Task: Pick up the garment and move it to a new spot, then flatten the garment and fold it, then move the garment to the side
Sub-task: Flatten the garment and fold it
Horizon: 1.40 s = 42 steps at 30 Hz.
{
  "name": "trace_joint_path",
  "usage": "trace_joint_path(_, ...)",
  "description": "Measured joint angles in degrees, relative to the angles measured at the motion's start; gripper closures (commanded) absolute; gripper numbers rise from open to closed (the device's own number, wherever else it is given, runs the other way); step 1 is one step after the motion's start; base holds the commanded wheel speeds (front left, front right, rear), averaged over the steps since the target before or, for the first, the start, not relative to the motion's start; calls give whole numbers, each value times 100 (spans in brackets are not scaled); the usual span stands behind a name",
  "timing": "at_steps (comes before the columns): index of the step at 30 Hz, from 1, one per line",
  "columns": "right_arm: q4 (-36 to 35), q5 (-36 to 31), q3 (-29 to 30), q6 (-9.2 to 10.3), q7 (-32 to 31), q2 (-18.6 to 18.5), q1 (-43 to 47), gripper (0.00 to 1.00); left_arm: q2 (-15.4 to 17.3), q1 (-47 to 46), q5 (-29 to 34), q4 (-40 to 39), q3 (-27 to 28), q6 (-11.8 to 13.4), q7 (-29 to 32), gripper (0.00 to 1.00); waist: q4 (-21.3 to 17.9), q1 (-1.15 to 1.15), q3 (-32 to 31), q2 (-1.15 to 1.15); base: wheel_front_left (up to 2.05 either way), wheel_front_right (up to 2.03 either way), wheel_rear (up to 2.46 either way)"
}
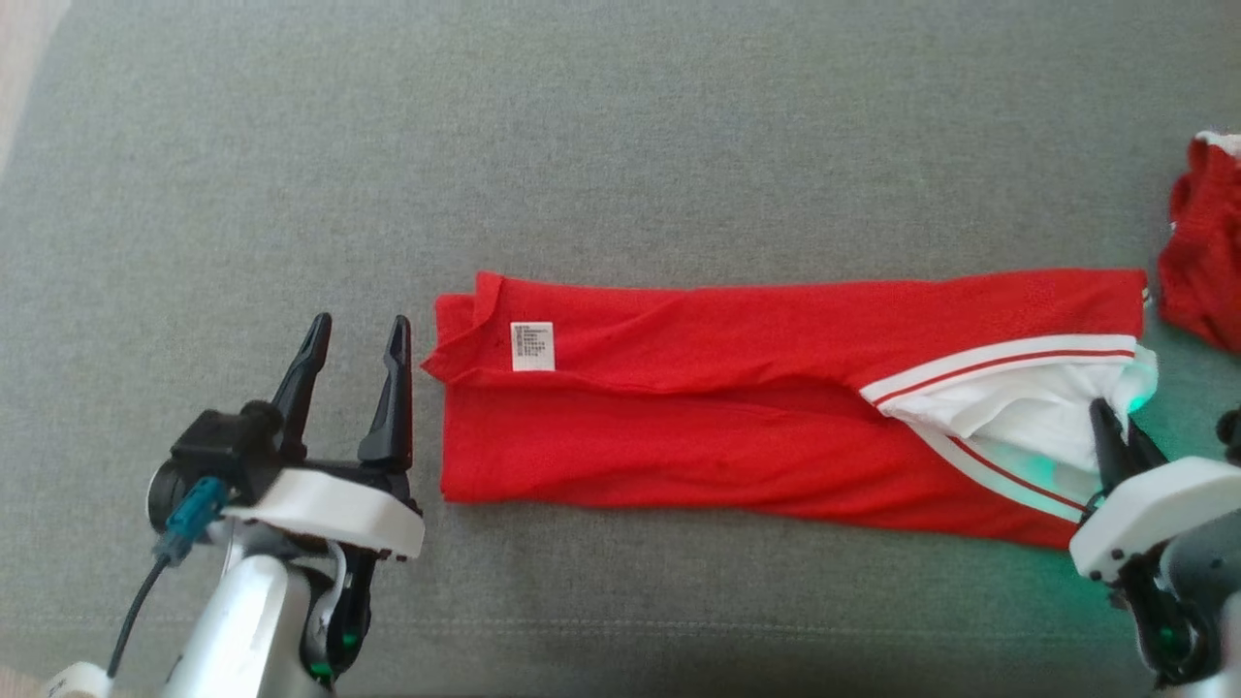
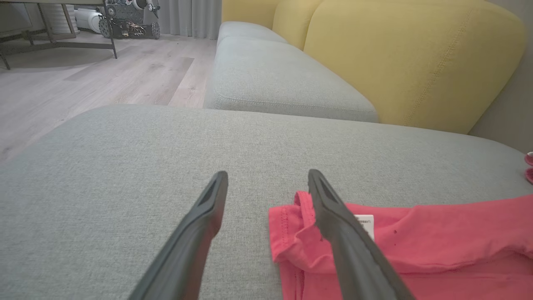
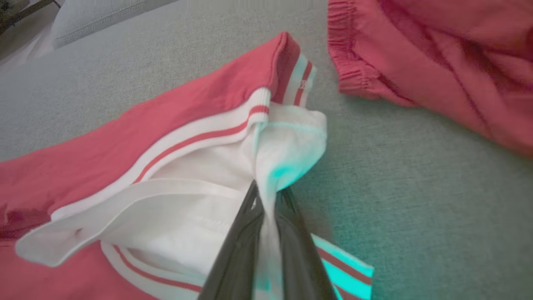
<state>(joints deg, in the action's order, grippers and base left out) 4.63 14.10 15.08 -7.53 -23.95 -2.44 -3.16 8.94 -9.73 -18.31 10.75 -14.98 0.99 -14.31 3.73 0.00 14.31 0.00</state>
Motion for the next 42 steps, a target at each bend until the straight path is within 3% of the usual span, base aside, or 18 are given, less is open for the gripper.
trace_joint_path(4, -428, 27, -199, 0, -163, -1, 99, 100, -19, 46, 0, 1, 51, 1, 0, 0, -27, 0, -125, 0, 0, 0, 0)
trace_joint_path(10, -1255, 895, -1107, 0, -692, -2, 79, 100, -37, 214, 0, 22, 63, 2, 0, 0, -47, 0, -369, 0, 0, 0, 0)
trace_joint_path(15, -1400, 1797, -2096, 0, -904, -14, -47, 100, -76, 254, 10, 54, 29, 2, 0, 0, 89, 0, -501, 0, 0, 0, 0)
trace_joint_path(20, -848, 2561, -3136, 0, -580, -30, -428, 100, -97, 252, 10, 68, -62, -4, 0, 0, 349, 0, -532, 0, 0, 0, 0)
trace_joint_path(29, 976, 3509, -4599, 0, 732, -100, -1516, 100, -182, 224, 11, 103, -126, -58, 0, 0, 848, 0, -399, 0, 0, 0, 0)
trace_joint_path(36, 1974, 3854, -5274, 0, 1393, -119, -2251, 100, -226, 74, 24, 133, -116, -102, 0, 0, 1021, 0, -191, 0, 0, 0, 0)
trace_joint_path(37, 2068, 3920, -5370, 0, 1478, -129, -2336, 57, -232, 63, 54, 133, -109, -103, 0, 0, 1030, 0, -160, 0, 0, 0, 0)
trace_joint_path(38, 2150, 3969, -5455, 0, 1555, -131, -2407, 0, -236, 57, 59, 133, -101, -103, 0, 0, 1032, 0, -136, 0, 0, 0, 0)
trace_joint_path(42, 2263, 3980, -5814, 0, 1875, -137, -2637, 0, -243, 55, 70, 140, -65, -104, 0, 0, 952, 0, -105, 0, 0, 0, 0)
